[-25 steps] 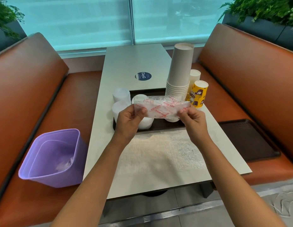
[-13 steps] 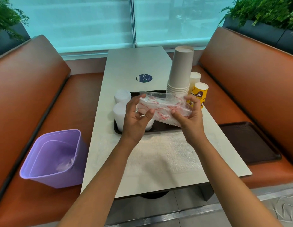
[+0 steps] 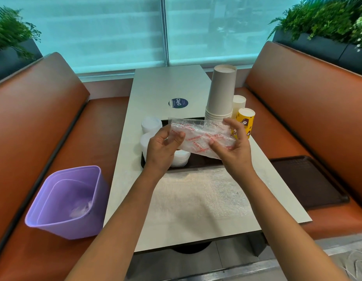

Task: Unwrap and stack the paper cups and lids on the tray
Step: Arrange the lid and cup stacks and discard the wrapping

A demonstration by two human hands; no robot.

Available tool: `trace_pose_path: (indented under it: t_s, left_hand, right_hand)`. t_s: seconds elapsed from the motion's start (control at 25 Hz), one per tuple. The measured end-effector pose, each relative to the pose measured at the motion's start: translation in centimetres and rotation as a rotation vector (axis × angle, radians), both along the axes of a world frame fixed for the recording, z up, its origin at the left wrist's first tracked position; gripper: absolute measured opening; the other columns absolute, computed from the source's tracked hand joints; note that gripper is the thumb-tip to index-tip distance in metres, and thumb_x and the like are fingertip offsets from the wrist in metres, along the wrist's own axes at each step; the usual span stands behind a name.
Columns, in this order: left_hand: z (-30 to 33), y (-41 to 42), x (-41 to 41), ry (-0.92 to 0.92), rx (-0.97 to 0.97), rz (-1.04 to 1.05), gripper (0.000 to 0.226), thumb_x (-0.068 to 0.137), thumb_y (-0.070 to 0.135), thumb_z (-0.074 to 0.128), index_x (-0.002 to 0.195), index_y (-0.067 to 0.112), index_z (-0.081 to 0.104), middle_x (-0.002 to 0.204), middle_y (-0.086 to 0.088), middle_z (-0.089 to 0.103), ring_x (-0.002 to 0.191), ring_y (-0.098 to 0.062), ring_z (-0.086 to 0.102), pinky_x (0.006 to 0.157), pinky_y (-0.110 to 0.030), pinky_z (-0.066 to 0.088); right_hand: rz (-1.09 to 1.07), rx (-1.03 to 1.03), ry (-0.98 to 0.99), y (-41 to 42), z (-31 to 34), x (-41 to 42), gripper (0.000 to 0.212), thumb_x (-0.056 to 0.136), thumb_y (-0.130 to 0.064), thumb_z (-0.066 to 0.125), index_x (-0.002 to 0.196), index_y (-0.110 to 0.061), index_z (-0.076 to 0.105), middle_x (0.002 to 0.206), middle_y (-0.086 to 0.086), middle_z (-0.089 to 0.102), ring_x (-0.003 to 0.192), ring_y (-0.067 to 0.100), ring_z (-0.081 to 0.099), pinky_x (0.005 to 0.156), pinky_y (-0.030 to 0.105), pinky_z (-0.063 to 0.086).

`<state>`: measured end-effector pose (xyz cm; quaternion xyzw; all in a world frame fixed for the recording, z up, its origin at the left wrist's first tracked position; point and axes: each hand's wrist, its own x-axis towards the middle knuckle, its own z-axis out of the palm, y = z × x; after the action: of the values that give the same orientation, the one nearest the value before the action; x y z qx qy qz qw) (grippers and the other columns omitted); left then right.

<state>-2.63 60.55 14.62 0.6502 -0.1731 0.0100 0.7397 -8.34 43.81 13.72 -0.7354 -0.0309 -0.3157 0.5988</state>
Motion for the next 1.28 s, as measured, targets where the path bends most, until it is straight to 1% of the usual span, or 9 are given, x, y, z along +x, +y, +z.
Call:
trace_pose_path:
  t_s: [0.16,0.4,0.56,0.64,0.72,0.84,0.96,1.04,1.28]
  left_hand:
    - [0.1,0.3,0.2,-0.093,0.016,0.002,0.016,0.086,0.006,0.059,0.087,0.021,0.065,0.078,0.018,0.07,0.082,0.004,0.063,0.078,-0.014,0.048]
    - [0.6,-0.1,0.1,0.049,-0.126,-0.025,0.021,0.082,0.01,0.064,0.101,0.019,0.062,0.095,0.008,0.068,0.092,-0.008,0.063,0.088,-0.031,0.053]
    - [0.5,-0.8,-0.7,0.16,-0.265,-0.145,0.036,0.076,0.021,0.067,0.108,0.032,0.054,0.123,0.0,0.053,0.112,-0.02,0.058,0.082,-0.041,0.056]
    - [0.5,-1.1,-0.9,0.2,-0.281,-0.115,0.021,0.085,0.012,0.059,0.101,0.025,0.053,0.113,-0.001,0.055,0.108,-0.023,0.058,0.079,-0.04,0.057]
    - [0.6,-1.0,-0.6,0.21,-0.288,-0.105,0.015,0.09,0.007,0.052,0.096,0.021,0.053,0.11,-0.004,0.053,0.104,-0.024,0.057,0.078,-0.04,0.057]
    - [1.1,-0.4,0.0,0.206,-0.264,-0.152,0.013,0.092,0.008,0.049,0.092,0.02,0.054,0.104,-0.003,0.055,0.095,-0.02,0.061,0.075,-0.037,0.058]
    - [1.5,-0.2,0.3,0.233,-0.228,-0.218,0.009,0.086,0.014,0.053,0.085,0.021,0.059,0.099,-0.002,0.057,0.09,-0.018,0.063,0.071,-0.036,0.059]
    - [1.6,-0.4,0.4,0.256,-0.226,-0.268,0.008,0.077,0.019,0.057,0.081,0.024,0.062,0.097,0.0,0.058,0.089,-0.017,0.062,0.071,-0.035,0.058]
    - [2.0,-0.5,1.0,0.32,-0.412,-0.288,0.01,0.085,0.012,0.049,0.085,0.021,0.055,0.089,0.004,0.064,0.083,-0.012,0.063,0.063,-0.031,0.057]
  right_hand:
    - [-0.044,-0.409,0.0,-1.3,0.7,0.3,0.033,0.069,-0.039,0.076,0.096,-0.03,0.061,0.134,-0.004,0.038,0.115,-0.003,0.043,0.09,0.002,0.034]
    - [0.158,-0.345,0.18,-1.1,1.2,0.3,0.029,0.073,-0.014,0.08,0.065,-0.031,0.057,0.107,-0.011,0.056,0.093,-0.006,0.054,0.07,0.004,0.041]
    - [0.026,-0.255,0.092,-0.2,0.7,0.5,0.015,0.076,-0.008,0.077,0.085,-0.015,0.067,0.092,-0.018,0.058,0.086,-0.013,0.056,0.069,0.005,0.044]
    - [0.045,-0.197,0.112,0.1,0.6,0.2,0.024,0.081,-0.02,0.073,0.097,-0.028,0.057,0.096,-0.02,0.06,0.092,-0.01,0.057,0.074,0.009,0.047]
    - [0.061,-0.089,0.128,0.2,1.2,0.0,0.012,0.09,-0.034,0.057,0.101,-0.038,0.054,0.094,-0.014,0.065,0.089,-0.007,0.059,0.074,0.015,0.048]
    - [0.009,-0.103,0.303,-1.0,3.2,1.0,0.008,0.094,-0.03,0.057,0.095,-0.027,0.064,0.092,-0.007,0.067,0.083,0.001,0.061,0.069,0.022,0.045]
    - [0.266,-0.214,0.574,-2.5,4.3,2.5,0.04,0.089,-0.039,0.058,0.128,-0.03,0.052,0.127,-0.002,0.056,0.114,0.016,0.056,0.095,0.035,0.047]
    - [0.395,-0.246,0.668,-2.6,4.4,3.0,0.036,0.094,-0.041,0.049,0.127,-0.031,0.053,0.128,-0.002,0.058,0.118,0.016,0.054,0.103,0.039,0.042]
    - [0.338,-0.244,0.648,-1.8,3.4,2.7,0.027,0.09,-0.008,0.058,0.105,-0.03,0.058,0.093,-0.005,0.062,0.087,0.013,0.059,0.074,0.024,0.05]
